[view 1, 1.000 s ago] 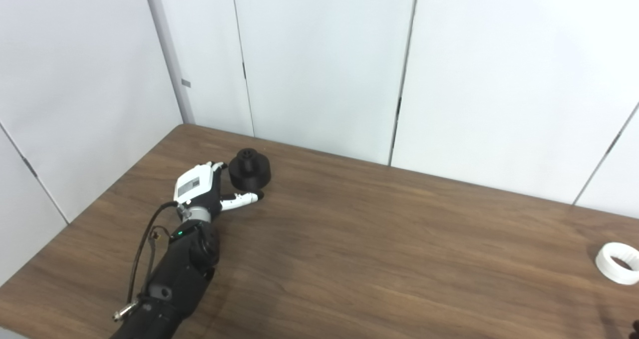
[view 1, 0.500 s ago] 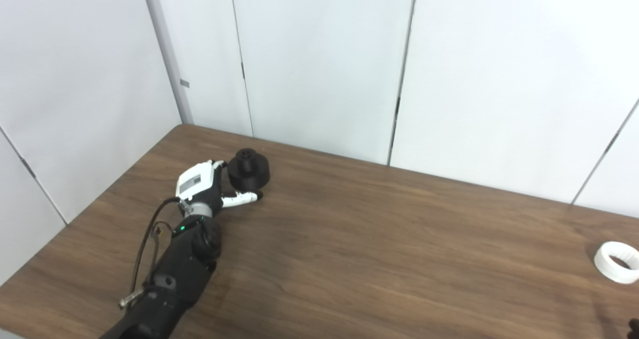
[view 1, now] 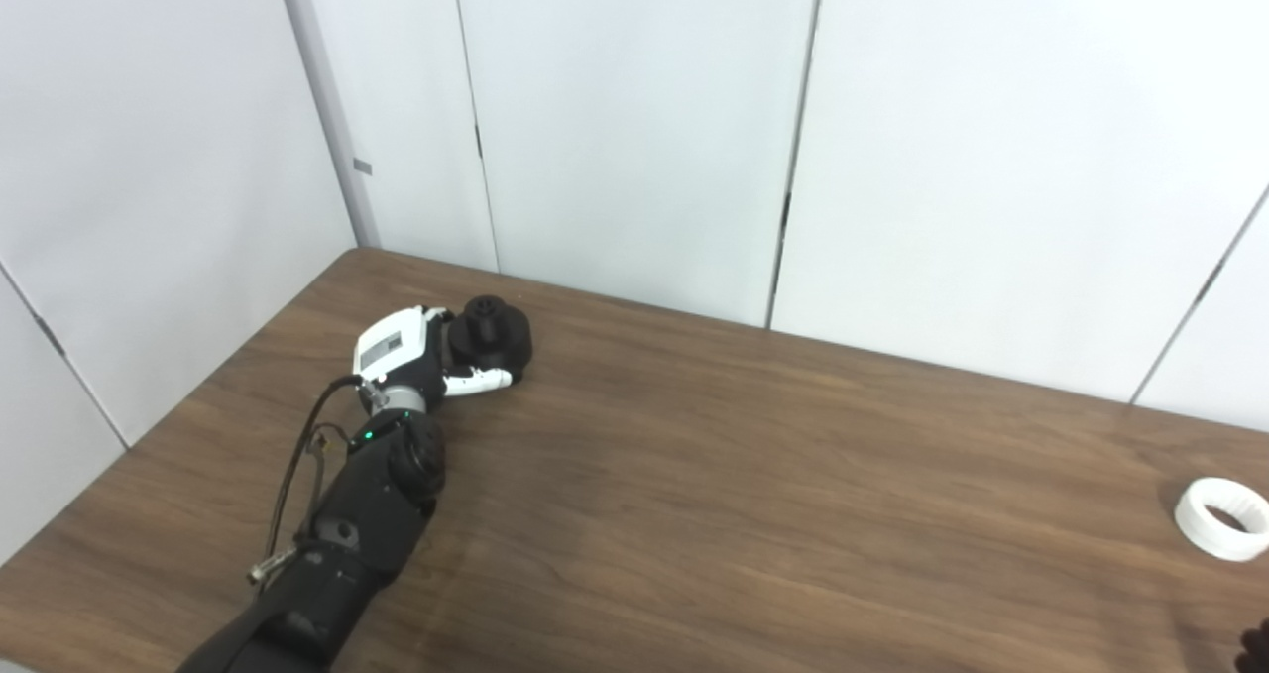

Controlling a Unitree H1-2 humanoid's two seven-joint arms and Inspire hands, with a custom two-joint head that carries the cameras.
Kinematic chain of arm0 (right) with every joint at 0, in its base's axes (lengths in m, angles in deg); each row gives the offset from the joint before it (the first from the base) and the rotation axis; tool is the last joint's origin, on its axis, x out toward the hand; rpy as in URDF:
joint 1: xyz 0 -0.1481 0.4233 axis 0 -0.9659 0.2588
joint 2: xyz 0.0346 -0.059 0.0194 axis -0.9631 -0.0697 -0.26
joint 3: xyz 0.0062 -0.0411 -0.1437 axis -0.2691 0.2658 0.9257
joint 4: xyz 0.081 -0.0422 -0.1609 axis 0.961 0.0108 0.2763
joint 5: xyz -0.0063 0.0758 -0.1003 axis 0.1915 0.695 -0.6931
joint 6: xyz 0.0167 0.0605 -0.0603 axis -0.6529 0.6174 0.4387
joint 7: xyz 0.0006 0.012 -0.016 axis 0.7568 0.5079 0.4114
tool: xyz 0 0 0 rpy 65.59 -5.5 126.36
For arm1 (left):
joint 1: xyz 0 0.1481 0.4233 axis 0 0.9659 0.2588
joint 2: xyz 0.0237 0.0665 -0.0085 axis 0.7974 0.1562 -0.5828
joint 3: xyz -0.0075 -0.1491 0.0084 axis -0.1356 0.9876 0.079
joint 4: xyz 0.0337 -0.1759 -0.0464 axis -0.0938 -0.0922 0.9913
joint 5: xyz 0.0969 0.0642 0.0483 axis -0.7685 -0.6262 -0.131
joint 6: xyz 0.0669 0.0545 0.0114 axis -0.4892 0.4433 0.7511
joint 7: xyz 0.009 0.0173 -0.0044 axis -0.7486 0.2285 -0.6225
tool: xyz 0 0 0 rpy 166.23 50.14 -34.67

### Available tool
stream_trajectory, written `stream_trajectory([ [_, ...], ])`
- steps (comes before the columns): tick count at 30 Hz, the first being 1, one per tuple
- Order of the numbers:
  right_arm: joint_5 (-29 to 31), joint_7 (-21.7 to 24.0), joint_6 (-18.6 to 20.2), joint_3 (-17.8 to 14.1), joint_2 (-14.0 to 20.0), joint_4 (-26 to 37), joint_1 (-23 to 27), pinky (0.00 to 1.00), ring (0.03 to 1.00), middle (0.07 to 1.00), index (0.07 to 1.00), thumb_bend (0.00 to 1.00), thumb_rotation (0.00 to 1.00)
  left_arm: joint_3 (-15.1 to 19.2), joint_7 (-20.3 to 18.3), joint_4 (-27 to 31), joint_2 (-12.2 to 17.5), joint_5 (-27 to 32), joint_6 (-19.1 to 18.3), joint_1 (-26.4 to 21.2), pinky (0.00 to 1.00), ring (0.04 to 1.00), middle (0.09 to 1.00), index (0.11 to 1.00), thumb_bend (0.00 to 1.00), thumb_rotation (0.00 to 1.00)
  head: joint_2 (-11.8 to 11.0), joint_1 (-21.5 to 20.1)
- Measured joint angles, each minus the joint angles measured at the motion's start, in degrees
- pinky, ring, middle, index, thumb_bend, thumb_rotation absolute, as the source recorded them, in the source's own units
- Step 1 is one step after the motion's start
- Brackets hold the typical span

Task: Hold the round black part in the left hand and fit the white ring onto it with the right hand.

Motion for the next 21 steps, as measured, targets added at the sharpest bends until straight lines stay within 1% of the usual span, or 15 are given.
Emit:
stream_trajectory([
  [1, -0.03, -0.01, -0.07, 0.03, 0.0, 0.0, -0.02, 0.9, 0.99, 0.969, 0.951, 0.66, 1.0, -0.05, 0.12, -0.15, 0.0, 0.1, 0.33, -0.33, 1.0, 1.0, 0.958, 0.86, 1.0, 0.52, 0.0, 0.0],
  [4, 0.04, 0.05, -0.32, 0.18, 0.12, -0.09, 0.03, 0.91, 0.999, 0.982, 0.948, 0.71, 1.0, -0.13, 0.43, -1.07, 0.0, 0.82, 1.33, -1.53, 1.0, 1.0, 0.955, 0.84, 1.0, 0.5, 0.0, 0.0],
  [7, 0.49, 0.96, -0.81, 0.49, 0.69, -0.46, 0.22, 0.91, 1.0, 0.985, 0.936, 0.74, 1.0, -0.31, 0.56, -2.37, 0.01, 1.35, 1.64, -2.67, 1.0, 1.0, 0.952, 0.832, 1.0, 0.5, 0.0, 0.0],
  [11, 1.54, 1.82, -2.14, 0.31, 0.75, -0.94, 0.4, 0.9, 1.0, 0.986, 0.937, 0.74, 1.0, -0.36, 0.95, -5.14, -0.03, 2.39, 3.52, -3.64, 1.0, 0.993, 0.943, 0.83, 1.0, 0.5, -0.09, -0.44],
  [15, 2.7, 2.09, -2.27, 0.15, 0.78, -1.06, 0.51, 0.9, 1.0, 0.989, 0.941, 0.74, 1.0, -0.43, 1.35, -7.69, -0.03, 3.77, 4.98, -4.2, 1.0, 0.986, 0.936, 0.831, 1.0, 0.48, 0.0, -0.44],
  [21, 3.09, 2.14, -2.27, 0.08, 0.84, -1.14, 0.5, 0.89, 1.0, 0.99, 0.943, 0.74, 1.0, -1.51, 1.71, -8.56, 0.0, 4.09, 5.28, -5.1, 1.0, 0.981, 0.931, 0.828, 1.0, 0.48, 0.18, -0.18],
])
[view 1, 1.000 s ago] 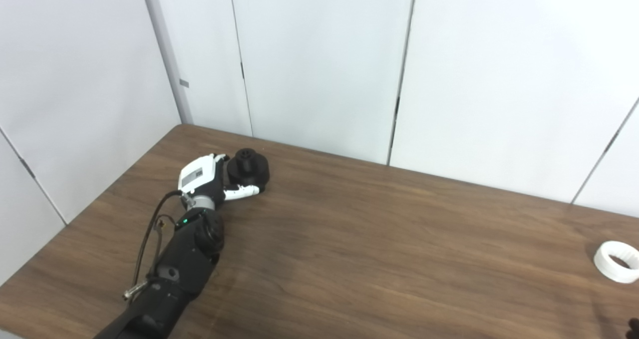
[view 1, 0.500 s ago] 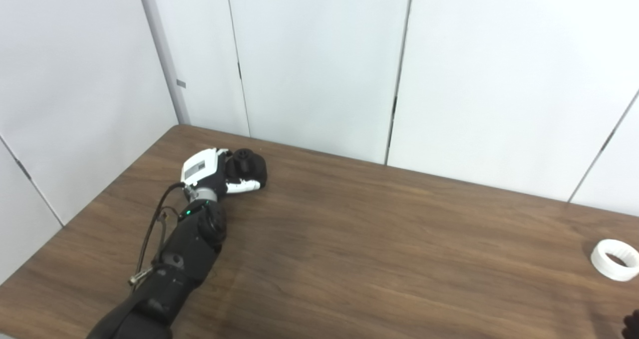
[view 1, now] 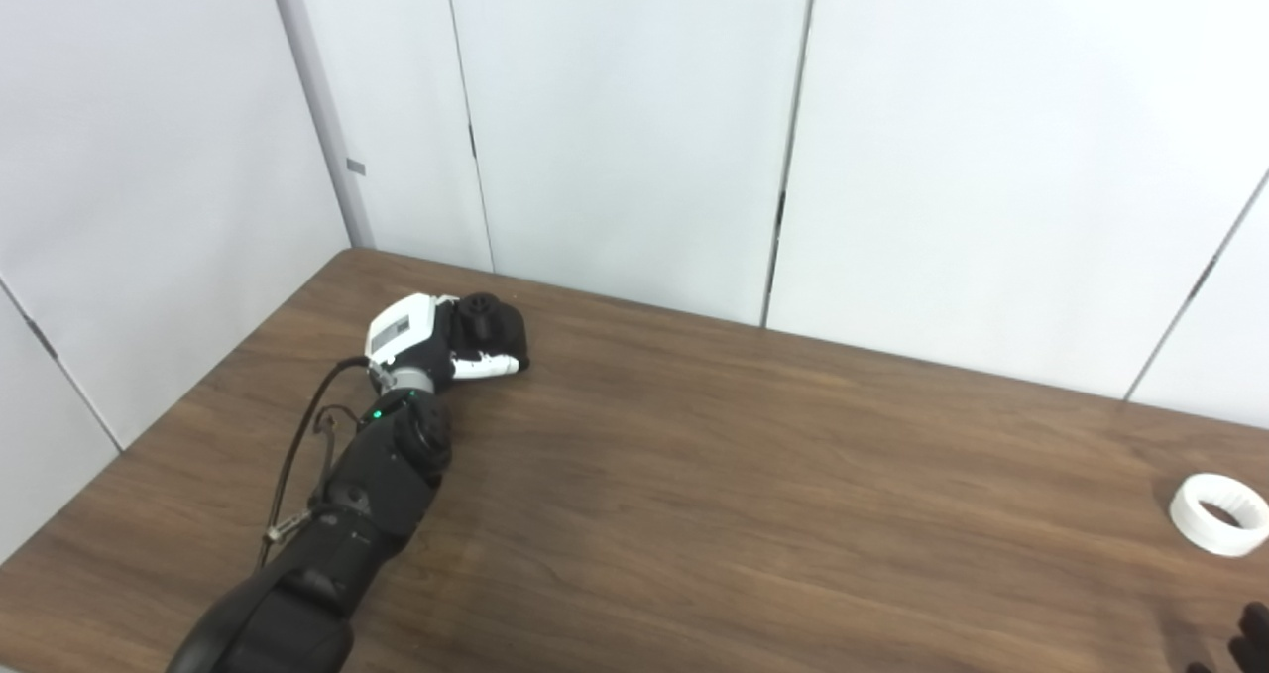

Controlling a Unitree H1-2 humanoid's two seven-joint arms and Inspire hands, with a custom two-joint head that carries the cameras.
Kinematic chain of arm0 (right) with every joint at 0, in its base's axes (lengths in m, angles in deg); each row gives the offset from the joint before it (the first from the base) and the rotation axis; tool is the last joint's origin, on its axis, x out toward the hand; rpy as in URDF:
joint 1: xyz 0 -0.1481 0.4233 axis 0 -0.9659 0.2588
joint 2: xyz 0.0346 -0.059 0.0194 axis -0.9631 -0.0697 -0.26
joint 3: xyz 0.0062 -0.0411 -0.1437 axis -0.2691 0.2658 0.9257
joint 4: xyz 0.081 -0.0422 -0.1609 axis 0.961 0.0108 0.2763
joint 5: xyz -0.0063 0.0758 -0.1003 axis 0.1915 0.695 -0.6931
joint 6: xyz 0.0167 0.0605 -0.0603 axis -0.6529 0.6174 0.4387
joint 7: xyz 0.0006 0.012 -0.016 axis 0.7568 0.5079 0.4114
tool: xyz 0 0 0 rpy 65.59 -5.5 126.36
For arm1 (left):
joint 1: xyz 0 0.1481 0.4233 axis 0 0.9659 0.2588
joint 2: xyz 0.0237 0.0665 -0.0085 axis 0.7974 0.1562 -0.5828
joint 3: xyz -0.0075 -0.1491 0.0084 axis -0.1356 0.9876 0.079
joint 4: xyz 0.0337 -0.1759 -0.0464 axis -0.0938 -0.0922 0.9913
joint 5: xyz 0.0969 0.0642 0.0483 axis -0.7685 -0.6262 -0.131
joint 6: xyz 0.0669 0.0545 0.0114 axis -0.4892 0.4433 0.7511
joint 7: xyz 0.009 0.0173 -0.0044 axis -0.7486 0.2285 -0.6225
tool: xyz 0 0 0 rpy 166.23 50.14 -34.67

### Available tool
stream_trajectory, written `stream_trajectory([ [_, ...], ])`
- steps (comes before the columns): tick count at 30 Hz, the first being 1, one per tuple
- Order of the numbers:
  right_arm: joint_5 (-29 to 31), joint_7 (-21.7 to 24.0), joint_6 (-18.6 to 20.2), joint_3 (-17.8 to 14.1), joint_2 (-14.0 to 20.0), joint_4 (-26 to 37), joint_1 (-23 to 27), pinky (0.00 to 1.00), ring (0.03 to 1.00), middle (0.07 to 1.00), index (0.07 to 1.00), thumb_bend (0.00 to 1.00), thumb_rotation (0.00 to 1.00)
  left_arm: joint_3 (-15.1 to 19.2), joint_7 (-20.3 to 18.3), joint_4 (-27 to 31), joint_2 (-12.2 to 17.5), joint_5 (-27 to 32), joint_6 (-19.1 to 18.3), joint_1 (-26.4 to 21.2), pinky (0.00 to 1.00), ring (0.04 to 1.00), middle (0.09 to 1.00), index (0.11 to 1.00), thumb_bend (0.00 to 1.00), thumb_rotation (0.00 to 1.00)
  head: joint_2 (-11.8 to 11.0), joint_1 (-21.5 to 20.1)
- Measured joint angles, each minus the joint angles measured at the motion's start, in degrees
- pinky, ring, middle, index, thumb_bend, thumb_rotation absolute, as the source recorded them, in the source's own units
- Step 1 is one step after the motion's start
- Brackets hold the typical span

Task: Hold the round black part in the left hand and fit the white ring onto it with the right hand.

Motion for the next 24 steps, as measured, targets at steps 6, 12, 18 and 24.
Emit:
stream_trajectory([
  [6, 0.2, 0.03, 0.0, 0.0, 0.04, 0.03, 0.0, 0.9, 1.0, 0.986, 0.941, 0.74, 1.0, -0.3, 0.16, -0.74, -0.01, 0.11, -0.16, -0.64, 1.0, 0.979, 0.927, 0.802, 1.0, 0.48, 0.17, 0.17],
  [12, 0.43, 0.07, -0.02, 0.0, 0.12, -0.03, 0.0, 0.89, 0.995, 0.978, 0.936, 0.74, 1.0, -0.29, 0.57, -0.87, -0.01, 0.12, -0.32, -0.63, 0.99, 0.966, 0.908, 0.767, 1.0, 0.48, 0.18, 0.26],
  [18, 0.62, 0.08, -0.05, -0.02, 0.12, 0.01, -0.01, 0.89, 0.994, 0.976, 0.929, 0.73, 1.0, -0.08, 1.05, -0.87, -0.01, 0.25, -0.35, -0.64, 0.96, 0.941, 0.871, 0.703, 1.0, 0.44, 0.35, 0.44],
  [24, 0.58, 0.08, -0.24, -0.02, 0.13, 0.03, -0.01, 0.89, 0.988, 0.977, 0.93, 0.74, 1.0, 0.67, 1.61, -0.89, -0.13, 1.42, -0.42, -0.69, 0.96, 0.926, 0.847, 0.678, 1.0, 0.41, 0.62, 0.62],
])
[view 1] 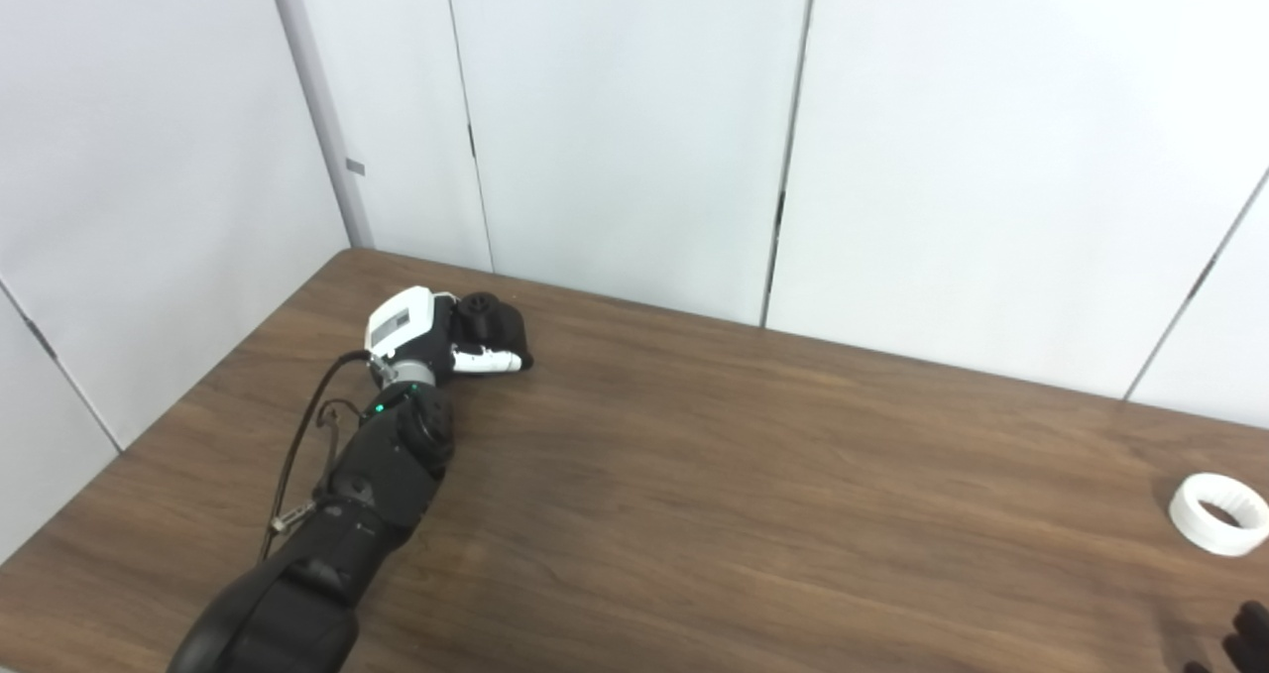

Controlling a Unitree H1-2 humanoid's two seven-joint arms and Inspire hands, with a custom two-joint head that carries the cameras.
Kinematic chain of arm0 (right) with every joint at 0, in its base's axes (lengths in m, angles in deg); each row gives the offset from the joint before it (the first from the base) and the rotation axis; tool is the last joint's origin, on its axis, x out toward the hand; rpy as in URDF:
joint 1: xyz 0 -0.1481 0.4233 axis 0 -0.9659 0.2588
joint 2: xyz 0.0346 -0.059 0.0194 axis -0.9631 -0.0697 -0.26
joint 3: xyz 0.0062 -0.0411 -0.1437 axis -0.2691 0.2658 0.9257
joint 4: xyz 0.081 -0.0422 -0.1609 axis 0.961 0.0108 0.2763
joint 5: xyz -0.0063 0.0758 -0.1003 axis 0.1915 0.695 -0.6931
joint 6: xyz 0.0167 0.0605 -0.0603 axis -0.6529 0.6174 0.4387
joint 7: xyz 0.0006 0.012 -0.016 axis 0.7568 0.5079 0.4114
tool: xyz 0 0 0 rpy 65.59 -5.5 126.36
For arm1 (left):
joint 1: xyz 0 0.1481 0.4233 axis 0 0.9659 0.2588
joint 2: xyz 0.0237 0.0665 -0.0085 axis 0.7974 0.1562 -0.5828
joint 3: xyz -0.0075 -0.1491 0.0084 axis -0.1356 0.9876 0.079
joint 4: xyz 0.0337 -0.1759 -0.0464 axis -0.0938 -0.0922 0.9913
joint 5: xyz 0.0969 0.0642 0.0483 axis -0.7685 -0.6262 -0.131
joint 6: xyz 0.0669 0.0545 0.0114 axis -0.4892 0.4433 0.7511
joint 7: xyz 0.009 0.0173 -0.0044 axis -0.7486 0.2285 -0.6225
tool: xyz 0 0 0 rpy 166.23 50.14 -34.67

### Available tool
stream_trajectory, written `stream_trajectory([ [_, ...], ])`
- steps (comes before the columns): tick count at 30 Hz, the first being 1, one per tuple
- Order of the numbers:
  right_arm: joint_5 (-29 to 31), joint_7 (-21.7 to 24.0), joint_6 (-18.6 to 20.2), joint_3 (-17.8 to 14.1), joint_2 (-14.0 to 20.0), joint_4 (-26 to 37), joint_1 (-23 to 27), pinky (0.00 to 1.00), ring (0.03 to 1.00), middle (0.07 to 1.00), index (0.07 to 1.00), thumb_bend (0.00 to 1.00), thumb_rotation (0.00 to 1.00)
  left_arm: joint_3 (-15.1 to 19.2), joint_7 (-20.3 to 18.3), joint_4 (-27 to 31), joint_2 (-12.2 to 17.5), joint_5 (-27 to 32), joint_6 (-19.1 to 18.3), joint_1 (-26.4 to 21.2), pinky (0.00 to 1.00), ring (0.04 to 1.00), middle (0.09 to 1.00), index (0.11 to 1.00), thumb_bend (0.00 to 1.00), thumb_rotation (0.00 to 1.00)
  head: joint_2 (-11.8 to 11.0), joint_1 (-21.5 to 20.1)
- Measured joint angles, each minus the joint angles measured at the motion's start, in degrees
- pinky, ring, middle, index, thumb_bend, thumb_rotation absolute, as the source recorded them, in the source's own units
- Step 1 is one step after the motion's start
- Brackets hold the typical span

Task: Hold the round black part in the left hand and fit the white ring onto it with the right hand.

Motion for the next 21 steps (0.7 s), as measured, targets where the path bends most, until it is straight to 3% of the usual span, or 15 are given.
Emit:
stream_trajectory([
  [9, 0.01, -0.03, 0.0, -0.04, 0.0, 0.01, 0.0, 0.88, 0.983, 0.969, 0.932, 0.74, 1.0, 0.08, 0.89, -0.16, -0.08, 0.72, -1.33, -0.1, 0.99, 0.934, 0.857, 0.687, 1.0, 0.4, 0.26, 0.18],
  [21, 0.01, -0.17, 0.11, -0.09, -0.02, 0.12, -0.05, 0.89, 0.986, 0.971, 0.935, 0.74, 1.0, -0.13, 1.16, -0.16, -0.12, 0.94, -2.1, -0.18, 0.92, 0.914, 0.854, 0.683, 1.0, 0.38, 0.62, 0.35],
])
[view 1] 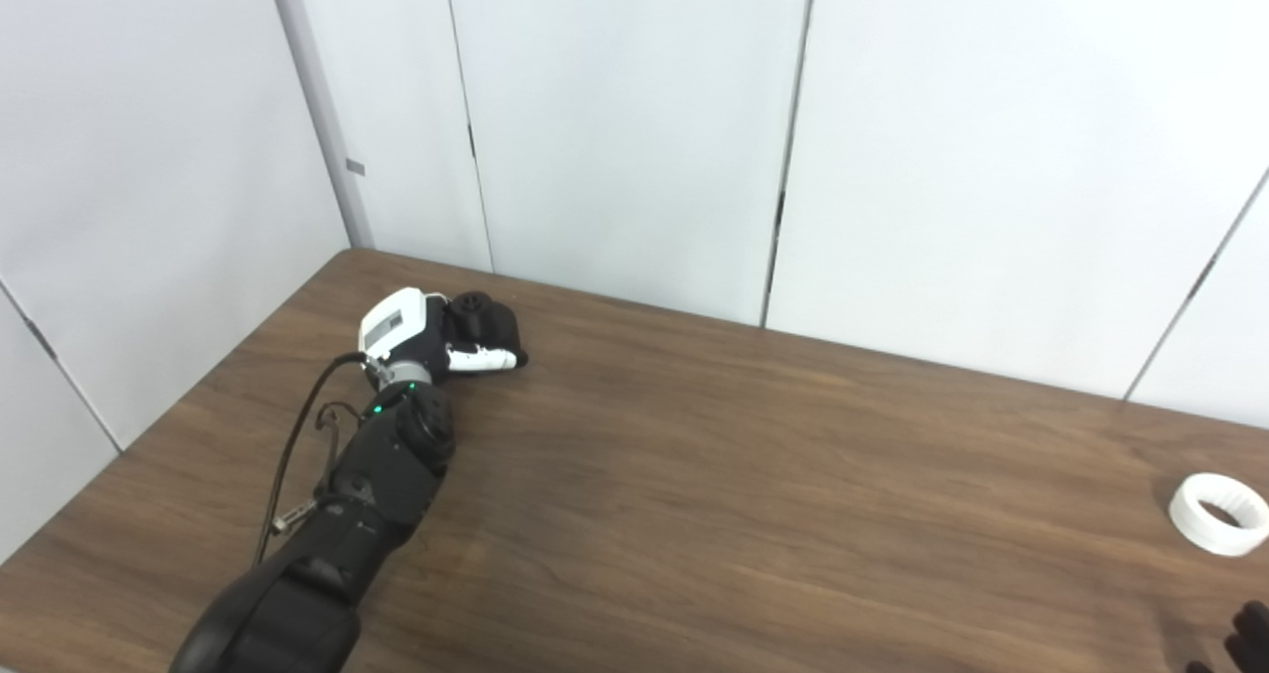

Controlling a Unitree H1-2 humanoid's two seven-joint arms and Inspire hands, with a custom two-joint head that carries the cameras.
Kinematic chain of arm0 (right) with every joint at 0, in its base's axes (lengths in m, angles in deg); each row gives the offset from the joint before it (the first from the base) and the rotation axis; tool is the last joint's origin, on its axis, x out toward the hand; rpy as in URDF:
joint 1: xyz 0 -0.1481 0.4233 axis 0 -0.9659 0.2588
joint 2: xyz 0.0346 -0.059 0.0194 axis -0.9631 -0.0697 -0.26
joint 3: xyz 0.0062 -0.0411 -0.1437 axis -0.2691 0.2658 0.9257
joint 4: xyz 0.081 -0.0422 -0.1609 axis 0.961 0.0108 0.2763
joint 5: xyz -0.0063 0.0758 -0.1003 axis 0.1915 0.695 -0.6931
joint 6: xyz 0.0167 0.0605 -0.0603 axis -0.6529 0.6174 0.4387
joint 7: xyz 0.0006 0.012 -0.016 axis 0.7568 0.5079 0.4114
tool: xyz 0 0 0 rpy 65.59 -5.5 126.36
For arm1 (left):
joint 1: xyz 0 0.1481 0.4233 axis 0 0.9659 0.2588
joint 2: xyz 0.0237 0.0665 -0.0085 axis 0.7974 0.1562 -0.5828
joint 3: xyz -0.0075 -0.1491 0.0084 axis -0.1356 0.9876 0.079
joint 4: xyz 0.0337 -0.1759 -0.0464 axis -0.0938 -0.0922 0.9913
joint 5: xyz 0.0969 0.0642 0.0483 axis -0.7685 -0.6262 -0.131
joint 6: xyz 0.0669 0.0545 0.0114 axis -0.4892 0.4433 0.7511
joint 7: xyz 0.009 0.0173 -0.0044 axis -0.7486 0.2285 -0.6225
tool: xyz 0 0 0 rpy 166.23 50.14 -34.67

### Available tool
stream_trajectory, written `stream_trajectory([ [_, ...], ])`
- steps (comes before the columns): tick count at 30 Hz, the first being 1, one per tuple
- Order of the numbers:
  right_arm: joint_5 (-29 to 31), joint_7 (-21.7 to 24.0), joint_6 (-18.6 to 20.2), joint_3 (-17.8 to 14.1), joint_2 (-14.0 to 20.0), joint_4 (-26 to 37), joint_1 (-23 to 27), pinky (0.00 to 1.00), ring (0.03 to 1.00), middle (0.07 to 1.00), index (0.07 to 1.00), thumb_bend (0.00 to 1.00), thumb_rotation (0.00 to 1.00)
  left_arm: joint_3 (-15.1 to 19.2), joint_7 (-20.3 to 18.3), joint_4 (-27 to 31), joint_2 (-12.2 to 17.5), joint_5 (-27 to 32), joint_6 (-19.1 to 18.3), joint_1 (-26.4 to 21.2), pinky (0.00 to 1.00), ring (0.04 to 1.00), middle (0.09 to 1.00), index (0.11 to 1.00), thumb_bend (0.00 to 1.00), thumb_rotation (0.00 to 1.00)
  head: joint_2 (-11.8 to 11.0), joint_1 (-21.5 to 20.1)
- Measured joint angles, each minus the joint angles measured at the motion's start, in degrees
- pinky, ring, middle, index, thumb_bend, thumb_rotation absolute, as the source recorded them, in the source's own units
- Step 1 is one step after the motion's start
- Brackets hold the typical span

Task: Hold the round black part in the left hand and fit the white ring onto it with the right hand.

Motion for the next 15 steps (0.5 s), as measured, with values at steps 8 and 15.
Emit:
stream_trajectory([
  [8, -0.02, -0.03, 0.01, -0.01, 0.0, 0.06, -0.05, 0.88, 0.98, 0.969, 0.93, 0.74, 1.0, 1.38, 2.92, -0.47, -0.09, 1.43, 3.16, 0.13, 0.72, 0.825, 0.76, 0.496, 0.59, 0.09, 0.18, -0.09],
  [15, -0.04, -0.04, 0.0, -0.05, 0.0, 0.08, -0.07, 0.88, 0.977, 0.965, 0.926, 0.74, 1.0, 3.33, 6.19, -1.66, -0.65, 4.13, 7.25, 0.57, 0.67, 0.811, 0.759, 0.479, 0.52, 0.05, 0.18, -0.09],
])
